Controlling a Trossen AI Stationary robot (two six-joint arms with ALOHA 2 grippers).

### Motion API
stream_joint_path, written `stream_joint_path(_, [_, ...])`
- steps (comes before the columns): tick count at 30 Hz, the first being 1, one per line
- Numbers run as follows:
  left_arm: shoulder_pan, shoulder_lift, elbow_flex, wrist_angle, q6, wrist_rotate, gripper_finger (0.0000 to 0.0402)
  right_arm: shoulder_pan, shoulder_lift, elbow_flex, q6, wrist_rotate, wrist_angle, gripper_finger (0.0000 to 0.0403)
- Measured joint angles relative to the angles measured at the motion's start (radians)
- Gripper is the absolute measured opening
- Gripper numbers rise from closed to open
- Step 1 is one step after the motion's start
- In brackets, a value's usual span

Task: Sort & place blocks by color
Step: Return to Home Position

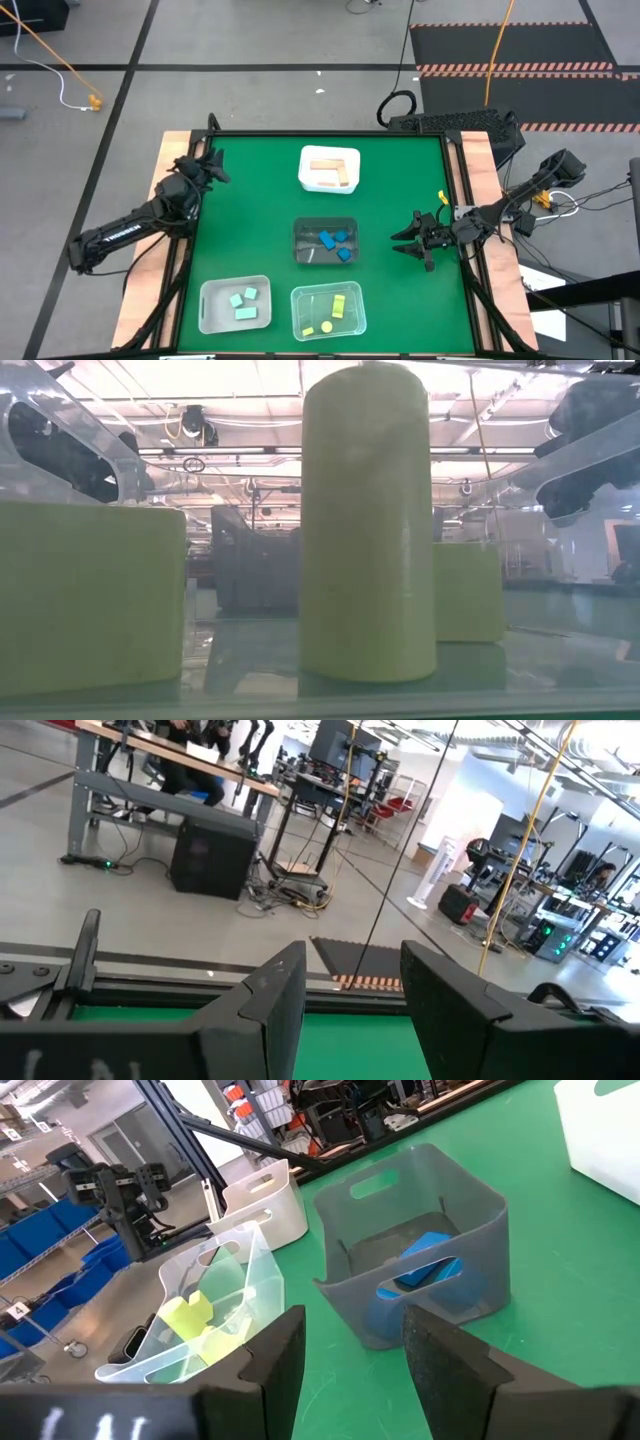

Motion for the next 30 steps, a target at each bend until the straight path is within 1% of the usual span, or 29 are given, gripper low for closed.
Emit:
stream_joint_path(18, [0.000, 0.000, 0.000, 0.001, 0.001, -0.001, 0.0163, 0.000, 0.000, 0.000, -0.009, 0.000, -0.001, 0.0157])
stream_joint_path(22, [0.000, 0.000, 0.000, 0.001, 0.001, -0.001, 0.0163, 0.000, 0.000, 0.000, -0.122, 0.003, -0.004, 0.0157])
stream_joint_path(24, [0.000, 0.000, 0.000, 0.001, 0.001, -0.001, 0.0163, 0.000, -0.009, 0.000, -0.207, 0.006, 0.001, 0.0157])
stream_joint_path(30, [0.000, 0.000, 0.000, 0.001, 0.001, -0.001, 0.0163, -0.016, -0.096, 0.000, -0.483, 0.004, 0.008, 0.0157])
